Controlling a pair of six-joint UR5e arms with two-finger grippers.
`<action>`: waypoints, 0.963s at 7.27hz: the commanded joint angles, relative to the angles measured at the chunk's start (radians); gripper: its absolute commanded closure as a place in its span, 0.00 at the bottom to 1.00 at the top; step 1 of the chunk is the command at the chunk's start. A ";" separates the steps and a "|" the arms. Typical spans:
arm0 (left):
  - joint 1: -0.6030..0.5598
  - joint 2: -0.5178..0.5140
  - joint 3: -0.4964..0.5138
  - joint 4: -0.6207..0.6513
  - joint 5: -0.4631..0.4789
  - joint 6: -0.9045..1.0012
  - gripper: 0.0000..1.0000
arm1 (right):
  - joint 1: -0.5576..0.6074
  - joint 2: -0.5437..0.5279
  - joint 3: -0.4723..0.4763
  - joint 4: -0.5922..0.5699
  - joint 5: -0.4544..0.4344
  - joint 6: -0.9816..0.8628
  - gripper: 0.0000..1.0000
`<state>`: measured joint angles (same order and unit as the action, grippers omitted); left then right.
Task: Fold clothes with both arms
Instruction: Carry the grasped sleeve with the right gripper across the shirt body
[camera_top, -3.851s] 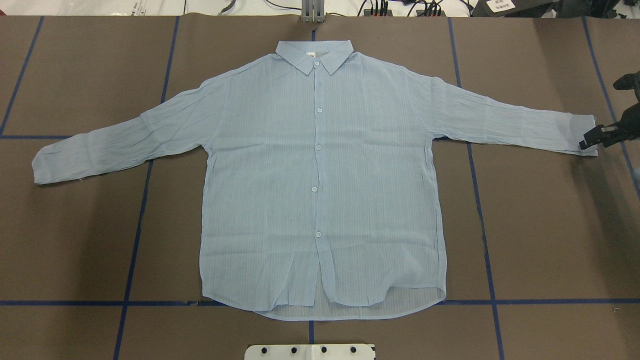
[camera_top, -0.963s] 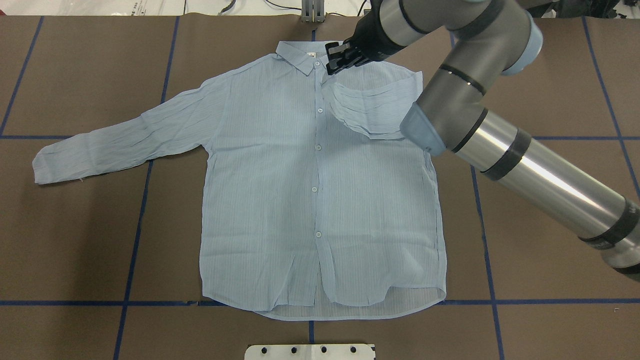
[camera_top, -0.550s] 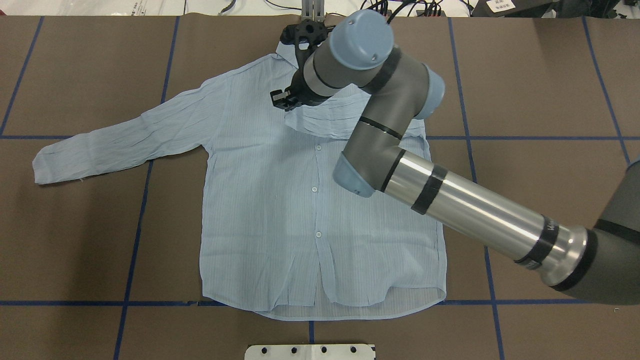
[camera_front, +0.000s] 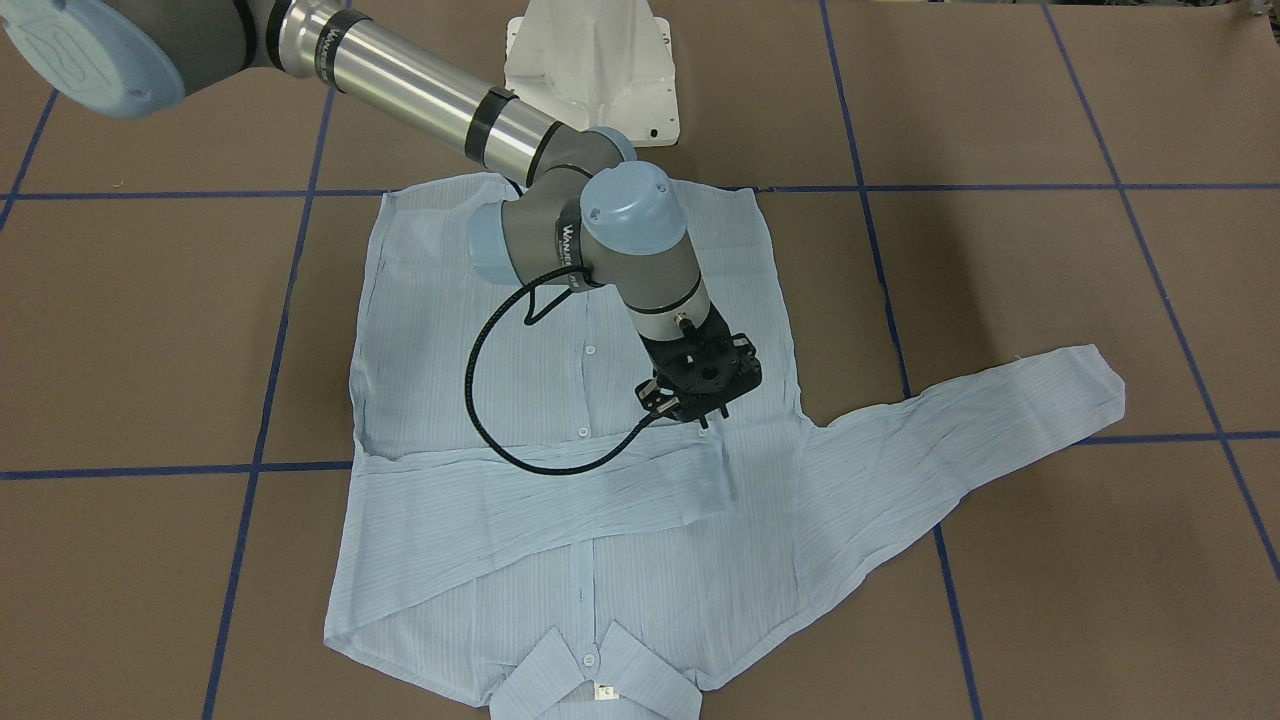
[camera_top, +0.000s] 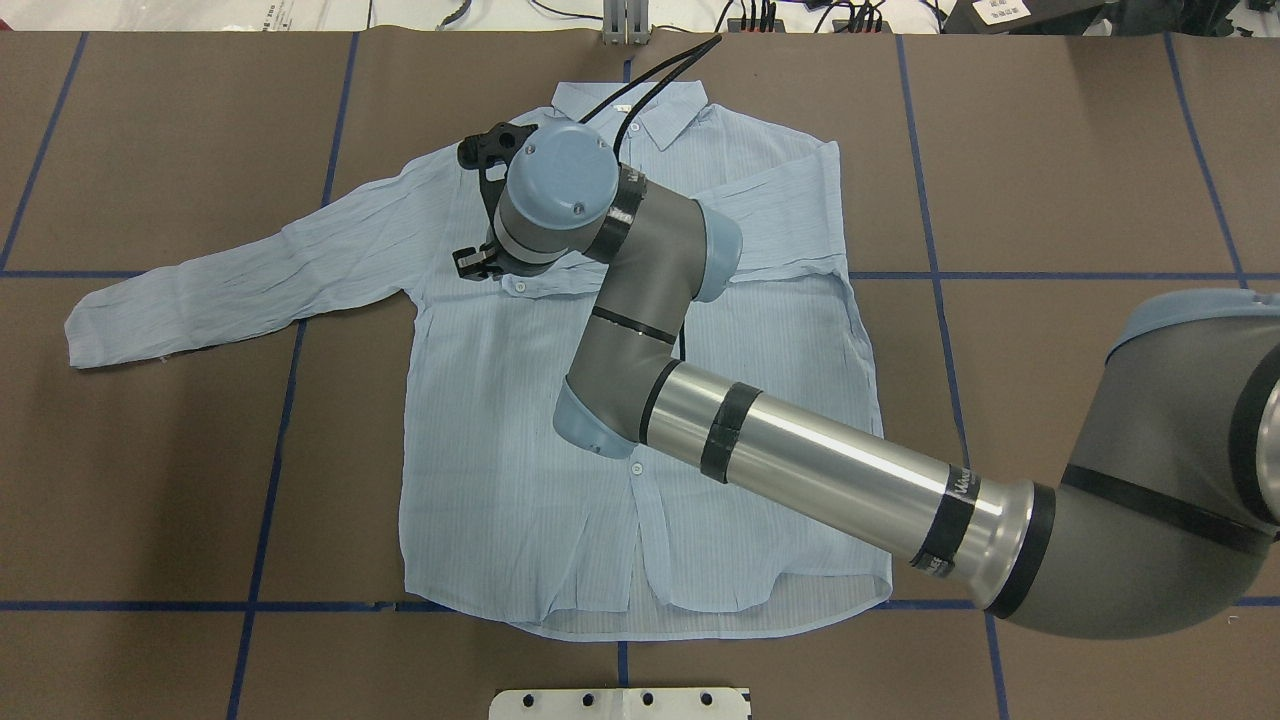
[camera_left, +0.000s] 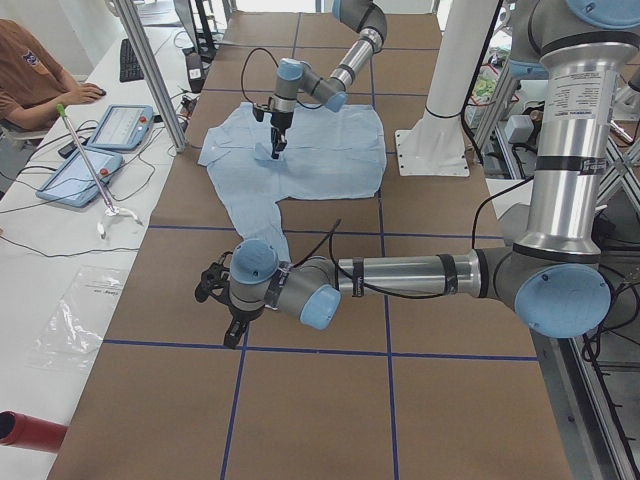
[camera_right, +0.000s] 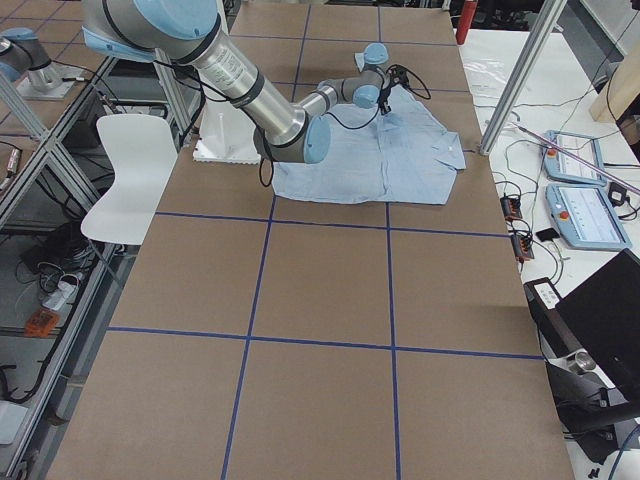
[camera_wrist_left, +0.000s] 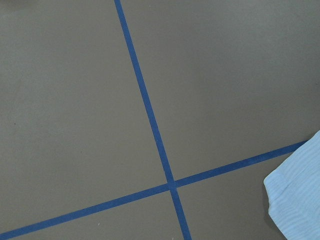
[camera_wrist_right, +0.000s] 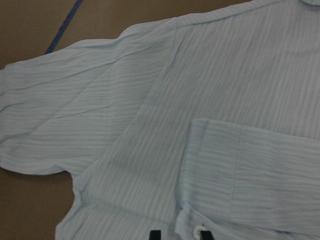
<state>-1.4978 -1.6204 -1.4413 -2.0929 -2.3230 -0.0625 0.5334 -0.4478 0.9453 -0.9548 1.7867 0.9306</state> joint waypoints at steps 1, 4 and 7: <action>0.001 -0.004 0.012 0.001 -0.001 -0.020 0.00 | -0.027 0.006 0.000 0.022 -0.035 0.034 0.01; 0.016 -0.001 0.006 -0.076 0.002 -0.187 0.00 | 0.000 -0.037 0.179 -0.256 -0.015 0.090 0.01; 0.183 0.076 0.005 -0.349 0.101 -0.545 0.01 | 0.130 -0.318 0.545 -0.510 0.085 0.056 0.01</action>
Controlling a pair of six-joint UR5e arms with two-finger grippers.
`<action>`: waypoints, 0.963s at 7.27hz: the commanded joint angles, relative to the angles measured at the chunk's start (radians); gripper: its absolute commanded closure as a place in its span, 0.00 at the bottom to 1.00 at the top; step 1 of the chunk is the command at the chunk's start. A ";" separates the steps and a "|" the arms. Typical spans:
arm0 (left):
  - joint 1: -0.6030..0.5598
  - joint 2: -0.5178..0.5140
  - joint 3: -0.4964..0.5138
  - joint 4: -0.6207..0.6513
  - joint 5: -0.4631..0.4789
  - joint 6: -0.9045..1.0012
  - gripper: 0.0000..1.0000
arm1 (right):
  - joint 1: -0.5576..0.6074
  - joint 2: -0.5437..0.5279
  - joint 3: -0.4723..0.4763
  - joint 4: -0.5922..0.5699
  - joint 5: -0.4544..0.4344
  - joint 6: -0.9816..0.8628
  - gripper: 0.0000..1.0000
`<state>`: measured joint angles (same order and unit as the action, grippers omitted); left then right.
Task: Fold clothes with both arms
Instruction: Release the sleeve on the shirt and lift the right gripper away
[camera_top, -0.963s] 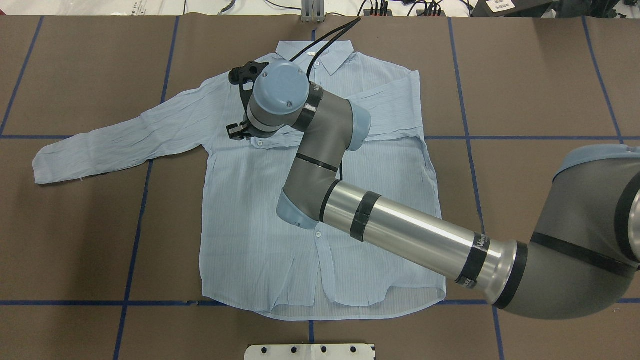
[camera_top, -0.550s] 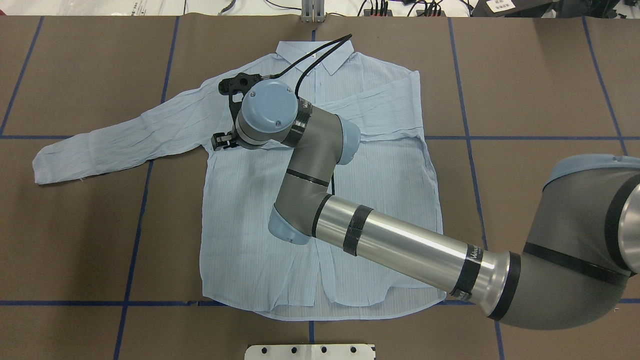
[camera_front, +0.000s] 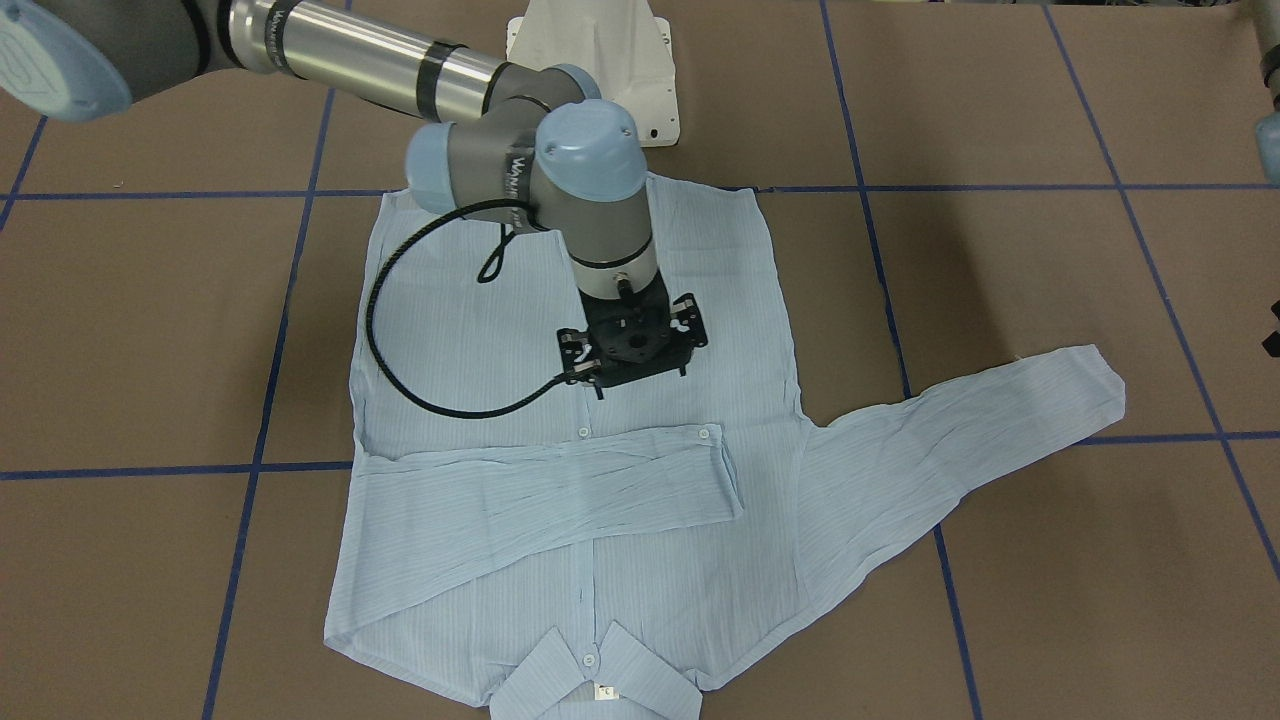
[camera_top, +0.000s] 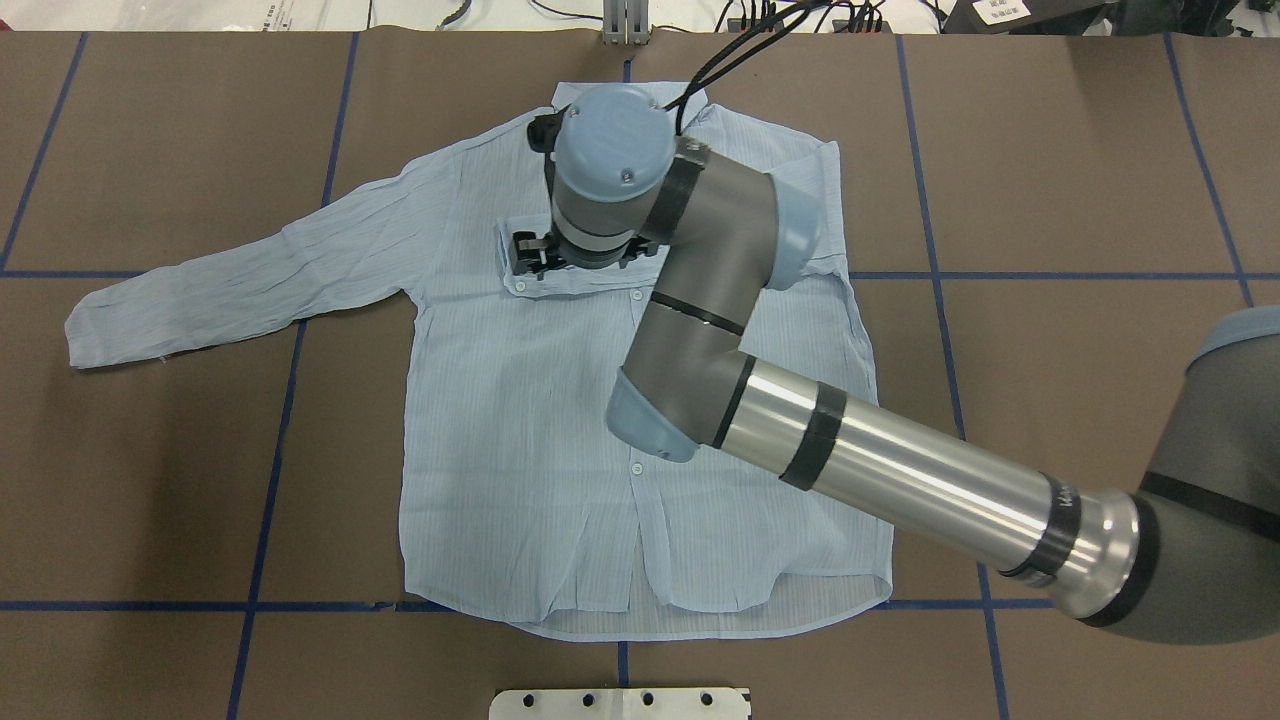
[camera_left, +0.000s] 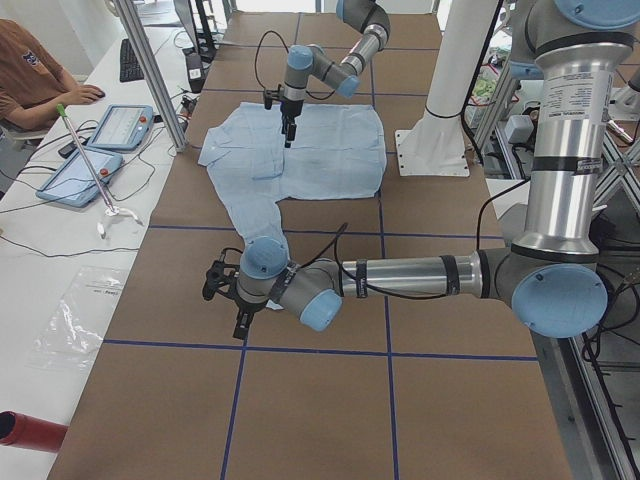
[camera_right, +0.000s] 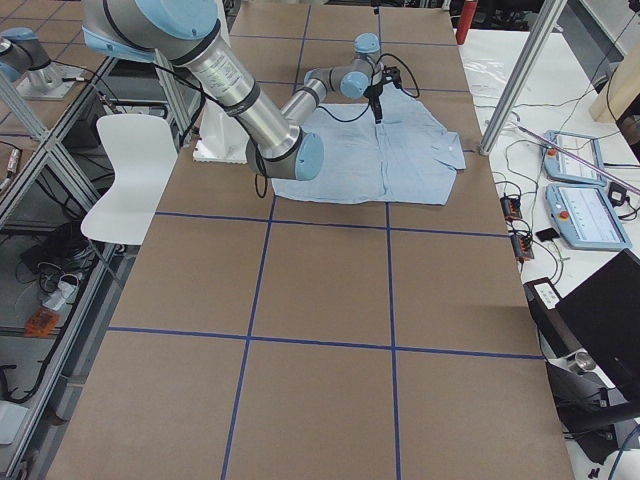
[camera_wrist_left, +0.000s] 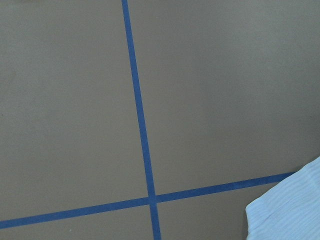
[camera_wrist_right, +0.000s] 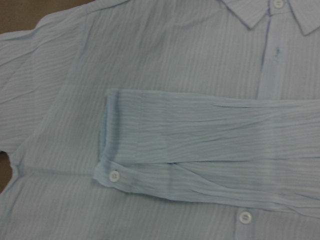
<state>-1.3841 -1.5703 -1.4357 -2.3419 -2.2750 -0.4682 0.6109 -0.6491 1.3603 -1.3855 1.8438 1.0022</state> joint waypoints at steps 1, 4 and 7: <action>0.100 0.036 0.004 -0.134 0.086 -0.227 0.00 | 0.090 -0.183 0.184 -0.123 0.040 -0.102 0.00; 0.195 0.059 0.034 -0.273 0.188 -0.400 0.01 | 0.278 -0.332 0.252 -0.188 0.220 -0.371 0.00; 0.250 0.059 0.037 -0.270 0.219 -0.403 0.01 | 0.397 -0.441 0.252 -0.181 0.316 -0.543 0.00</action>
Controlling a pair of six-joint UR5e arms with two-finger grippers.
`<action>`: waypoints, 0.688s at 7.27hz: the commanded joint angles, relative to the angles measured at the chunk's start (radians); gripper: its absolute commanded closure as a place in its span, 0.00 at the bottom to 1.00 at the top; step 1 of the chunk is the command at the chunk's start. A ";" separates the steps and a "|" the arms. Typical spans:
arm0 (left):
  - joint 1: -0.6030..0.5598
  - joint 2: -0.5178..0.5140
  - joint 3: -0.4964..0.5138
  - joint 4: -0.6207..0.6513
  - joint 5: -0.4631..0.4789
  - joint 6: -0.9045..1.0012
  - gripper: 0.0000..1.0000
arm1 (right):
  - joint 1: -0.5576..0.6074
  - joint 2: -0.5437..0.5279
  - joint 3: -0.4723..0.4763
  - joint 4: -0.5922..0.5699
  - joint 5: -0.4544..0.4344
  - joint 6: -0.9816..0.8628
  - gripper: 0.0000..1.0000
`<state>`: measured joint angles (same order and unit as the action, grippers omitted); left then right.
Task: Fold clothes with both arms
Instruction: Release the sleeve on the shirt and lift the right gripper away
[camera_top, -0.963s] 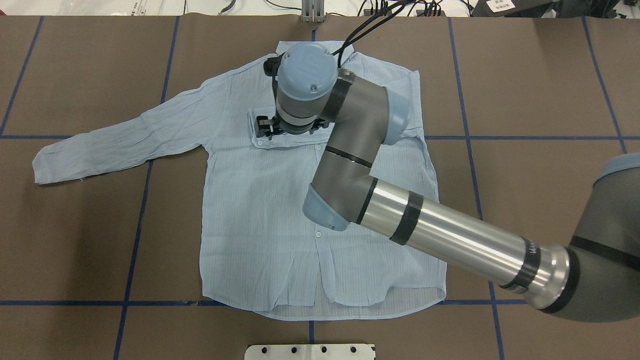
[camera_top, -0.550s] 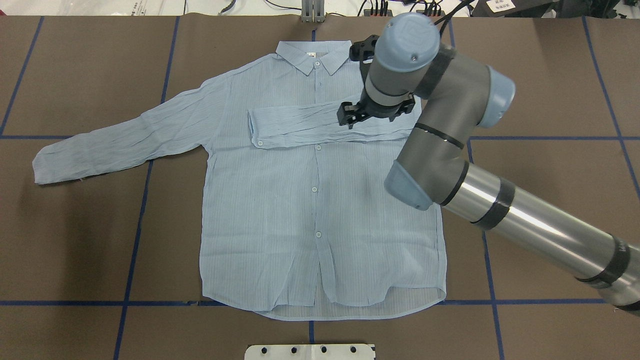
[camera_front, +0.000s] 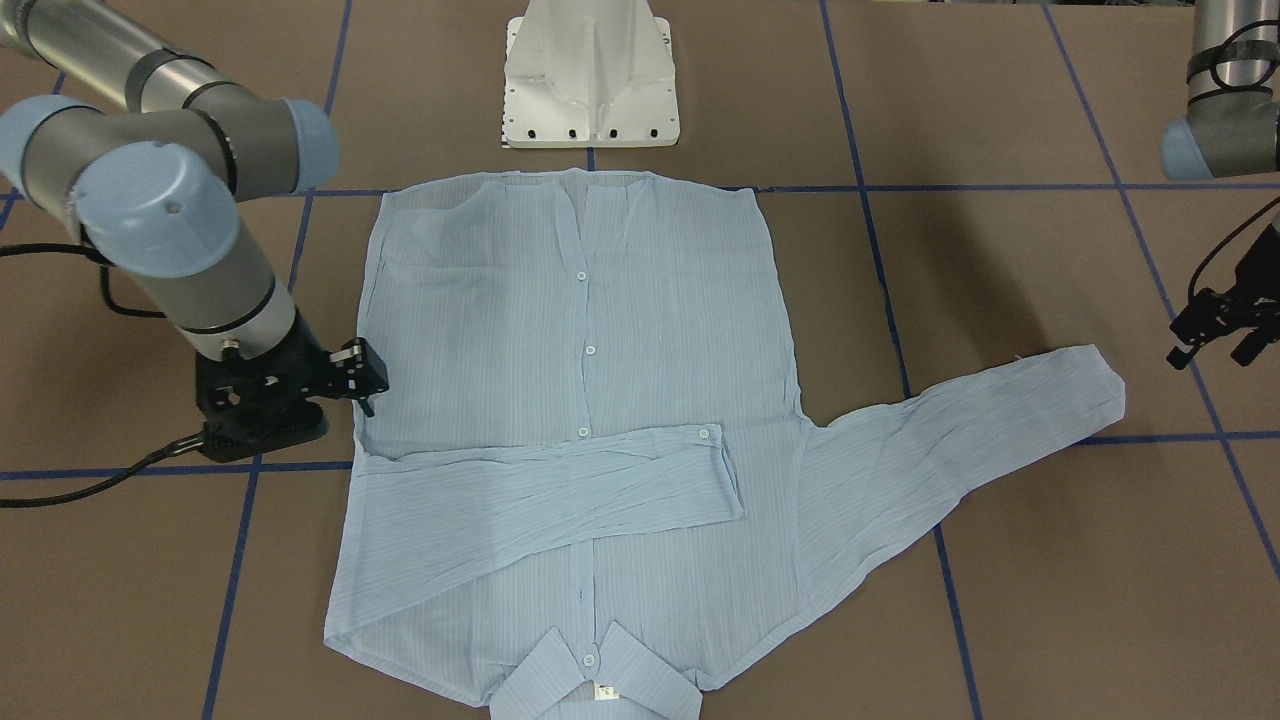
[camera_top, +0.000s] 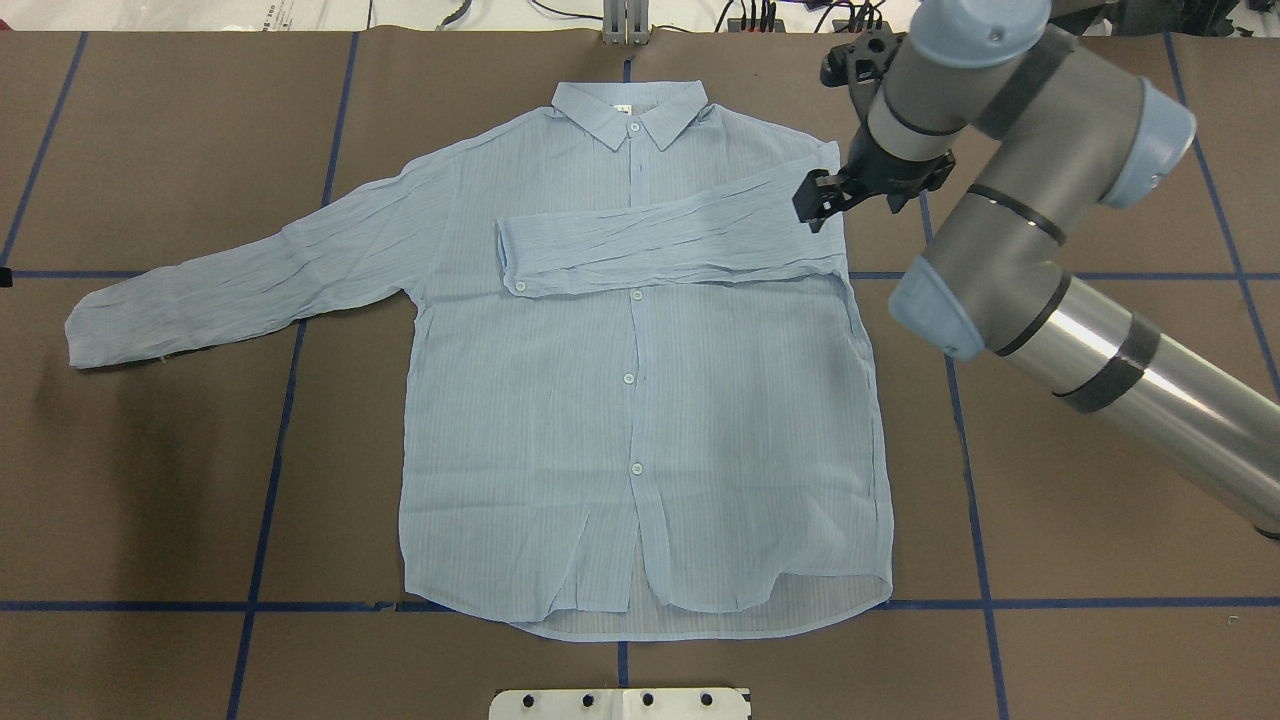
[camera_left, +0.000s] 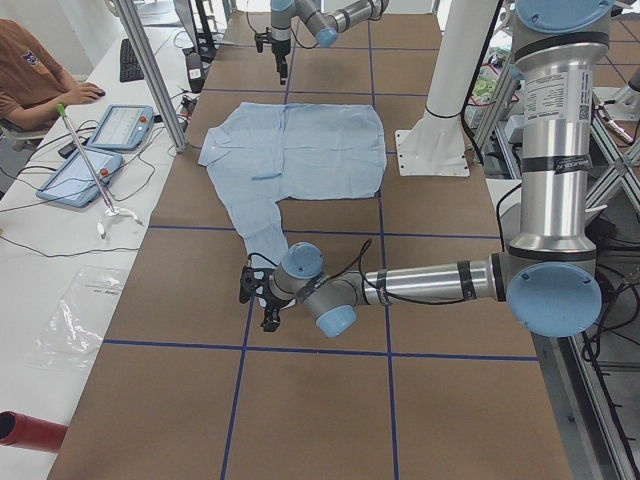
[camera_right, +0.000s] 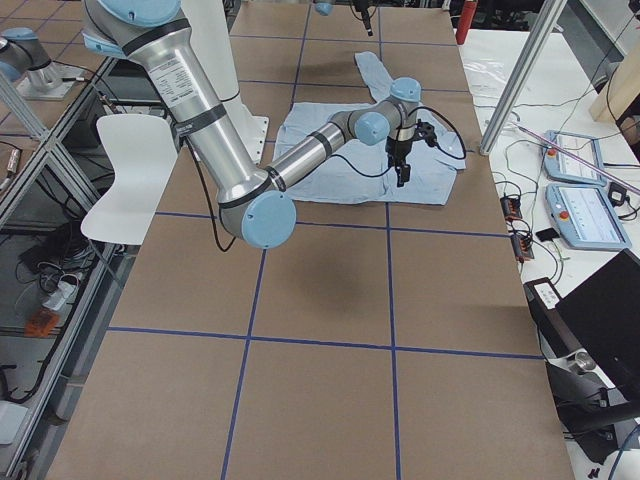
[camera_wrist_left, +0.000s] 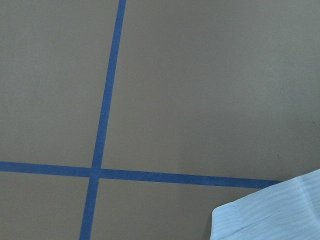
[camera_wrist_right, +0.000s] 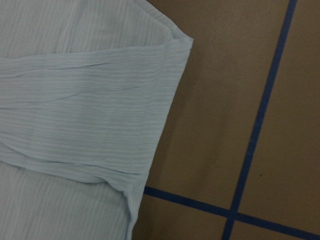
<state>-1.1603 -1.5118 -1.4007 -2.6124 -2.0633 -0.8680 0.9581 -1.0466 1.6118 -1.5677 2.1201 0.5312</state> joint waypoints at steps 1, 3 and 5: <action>0.045 0.001 0.000 0.003 0.008 -0.005 0.00 | 0.072 -0.067 0.002 0.003 0.056 -0.094 0.00; 0.114 -0.002 0.006 0.005 0.008 -0.008 0.02 | 0.094 -0.095 0.005 0.003 0.074 -0.120 0.00; 0.128 -0.013 0.017 0.006 0.008 -0.006 0.13 | 0.097 -0.098 0.016 0.002 0.075 -0.120 0.00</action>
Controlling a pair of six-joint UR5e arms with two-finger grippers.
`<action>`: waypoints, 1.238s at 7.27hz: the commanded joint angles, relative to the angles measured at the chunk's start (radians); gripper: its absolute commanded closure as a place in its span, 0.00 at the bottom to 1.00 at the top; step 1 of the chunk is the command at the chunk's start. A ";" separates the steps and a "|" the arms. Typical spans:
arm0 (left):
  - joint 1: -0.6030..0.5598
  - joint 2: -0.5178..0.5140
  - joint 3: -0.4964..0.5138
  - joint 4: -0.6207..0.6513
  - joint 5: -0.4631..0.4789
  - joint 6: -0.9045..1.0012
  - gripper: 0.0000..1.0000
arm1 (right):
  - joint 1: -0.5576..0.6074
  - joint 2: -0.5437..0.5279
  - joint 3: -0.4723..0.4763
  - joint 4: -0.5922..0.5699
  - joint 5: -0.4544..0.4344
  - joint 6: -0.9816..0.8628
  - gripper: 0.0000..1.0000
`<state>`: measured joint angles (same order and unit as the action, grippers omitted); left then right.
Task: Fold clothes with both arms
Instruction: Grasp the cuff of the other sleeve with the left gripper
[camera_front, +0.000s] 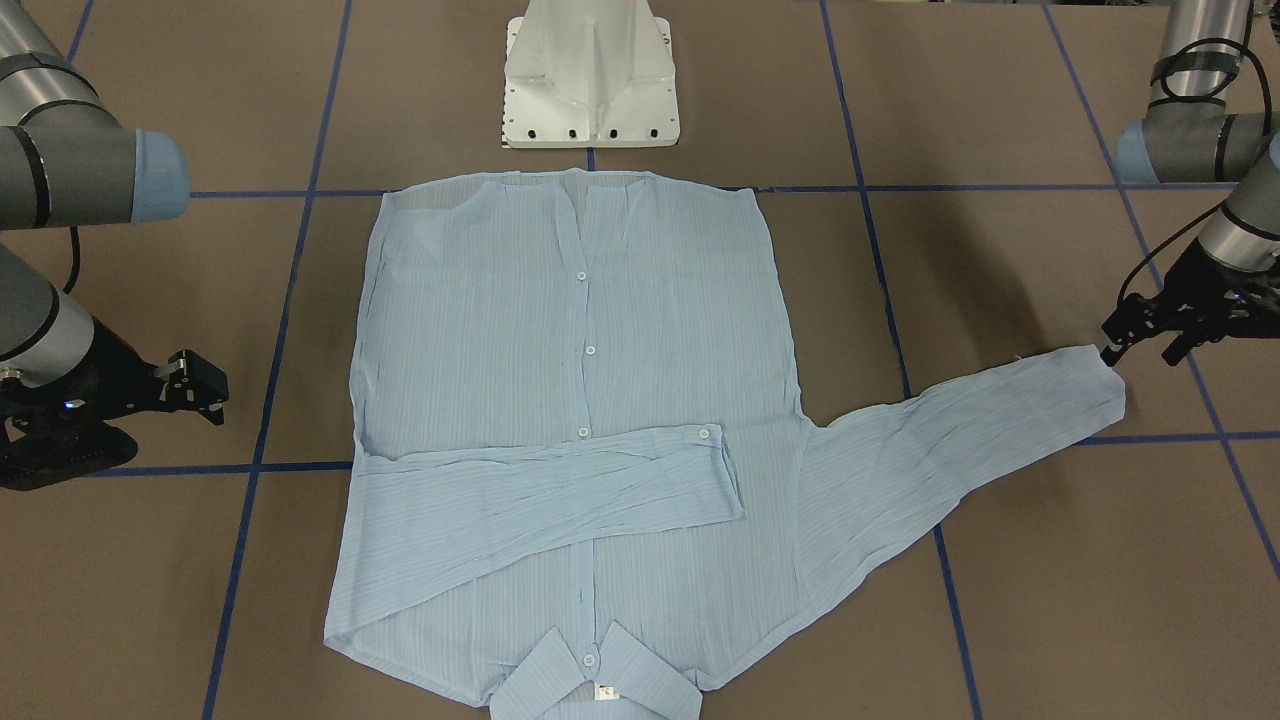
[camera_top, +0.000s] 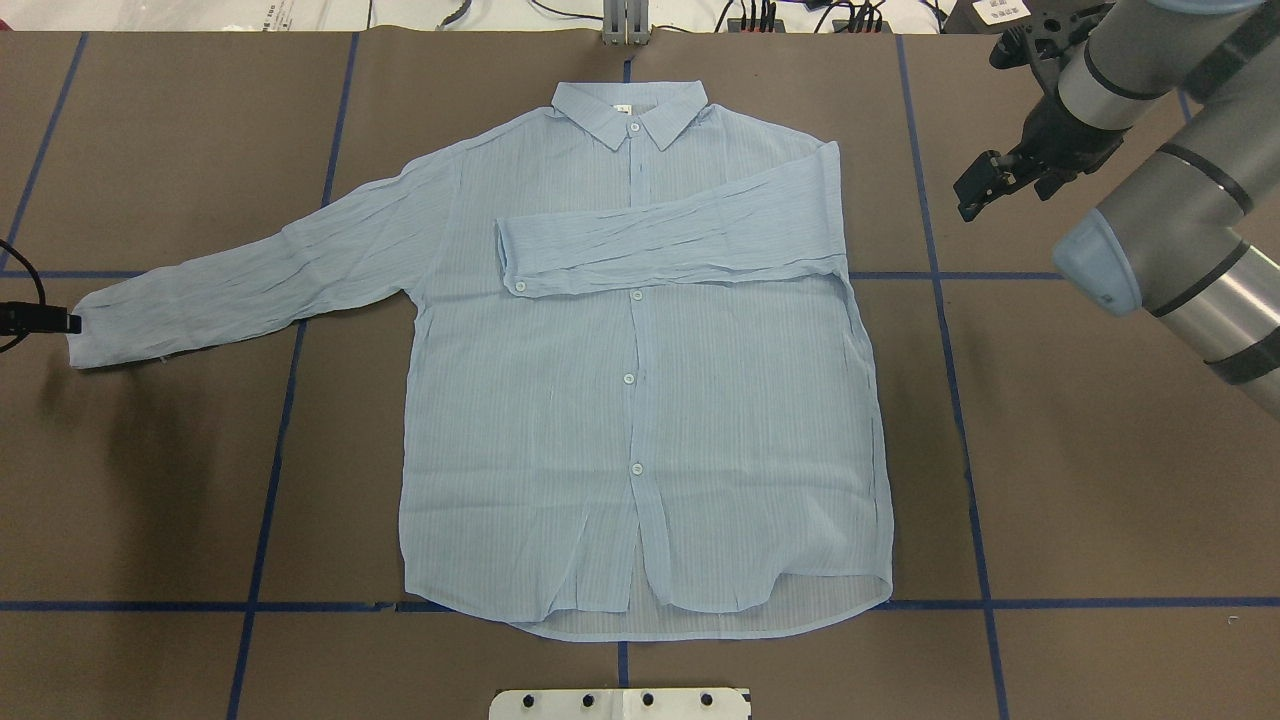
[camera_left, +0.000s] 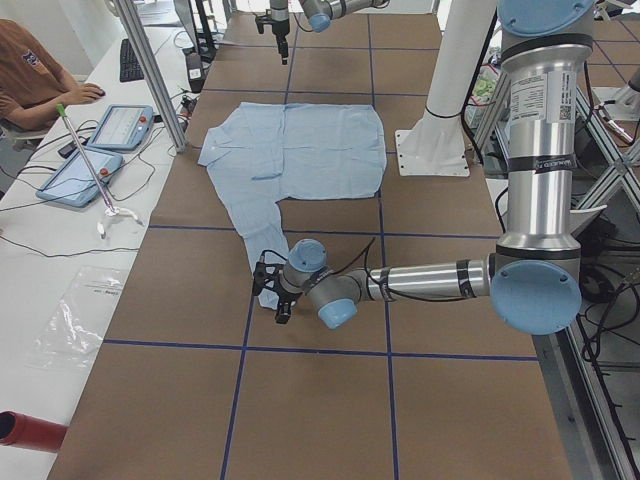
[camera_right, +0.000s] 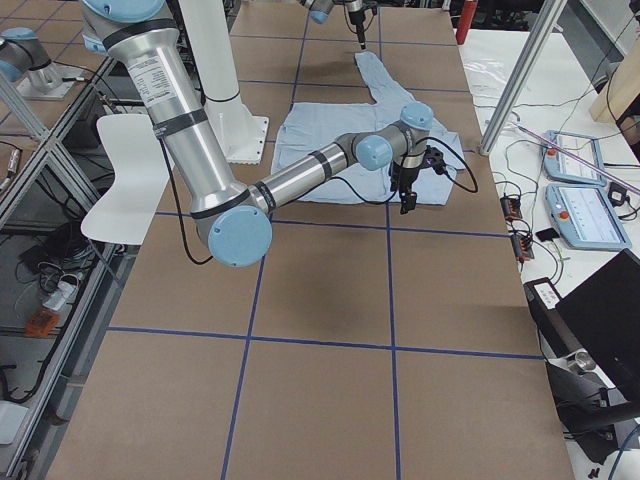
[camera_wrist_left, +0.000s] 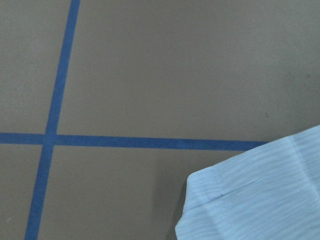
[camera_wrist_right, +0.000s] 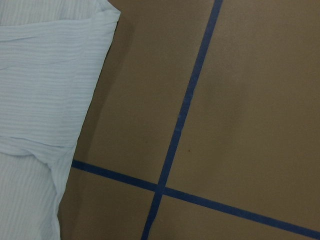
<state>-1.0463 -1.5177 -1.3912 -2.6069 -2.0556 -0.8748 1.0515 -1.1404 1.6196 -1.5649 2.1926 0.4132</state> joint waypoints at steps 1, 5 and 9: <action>0.014 -0.015 0.012 0.001 0.000 0.000 0.20 | 0.005 -0.004 0.008 -0.001 0.007 -0.002 0.00; 0.018 -0.041 0.053 0.002 0.000 0.003 0.35 | 0.005 -0.004 0.008 -0.001 0.007 0.001 0.00; 0.018 -0.045 0.058 0.004 0.000 0.003 0.52 | 0.007 -0.005 0.014 -0.003 0.007 0.001 0.00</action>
<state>-1.0278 -1.5622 -1.3344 -2.6037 -2.0555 -0.8719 1.0575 -1.1453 1.6320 -1.5672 2.1991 0.4136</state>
